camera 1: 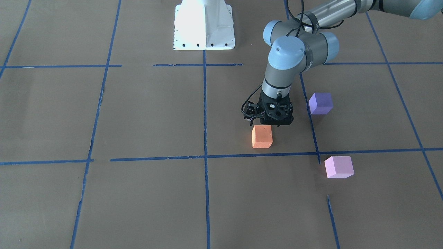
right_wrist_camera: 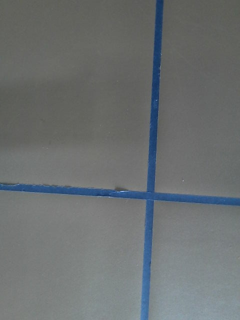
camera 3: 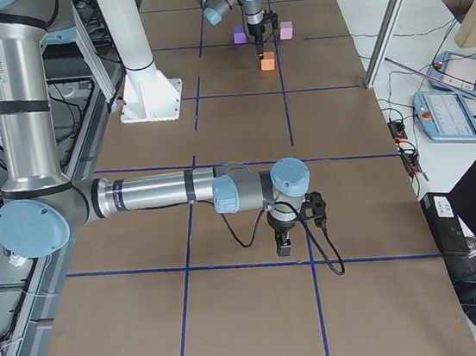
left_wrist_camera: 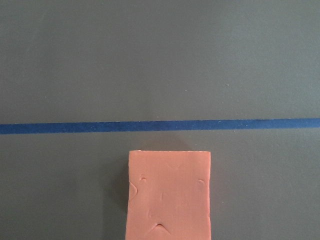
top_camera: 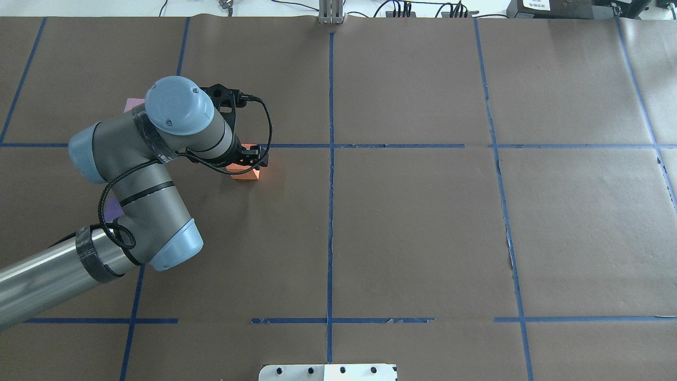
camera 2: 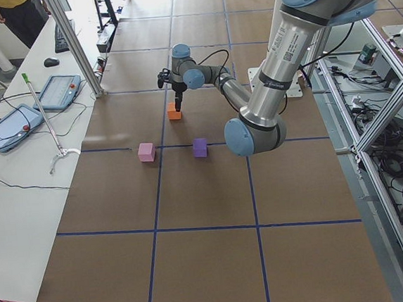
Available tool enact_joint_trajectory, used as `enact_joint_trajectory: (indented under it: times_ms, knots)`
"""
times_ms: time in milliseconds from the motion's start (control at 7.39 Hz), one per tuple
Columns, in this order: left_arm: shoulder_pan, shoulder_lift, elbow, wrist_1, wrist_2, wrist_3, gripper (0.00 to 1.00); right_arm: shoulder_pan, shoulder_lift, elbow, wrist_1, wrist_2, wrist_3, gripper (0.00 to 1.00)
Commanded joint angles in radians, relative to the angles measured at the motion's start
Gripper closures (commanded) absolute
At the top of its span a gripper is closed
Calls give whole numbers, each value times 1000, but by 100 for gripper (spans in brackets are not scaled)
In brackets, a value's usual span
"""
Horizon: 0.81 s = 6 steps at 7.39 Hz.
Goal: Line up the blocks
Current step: 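Close the left gripper on the orange cube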
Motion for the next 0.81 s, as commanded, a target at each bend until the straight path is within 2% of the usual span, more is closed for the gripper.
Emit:
enact_joint_trajectory:
  times_ms: [0, 406, 677]
  knots:
    - [-12, -12, 15, -4, -1, 30, 1, 0, 0, 0, 0, 0, 0, 0]
    - [-25, -63, 117, -42, -6, 24, 1, 0, 0, 0, 0, 0, 0, 0]
    - [-26, -77, 139, -61, -27, 27, 0, 0, 0, 0, 0, 0, 0, 0]
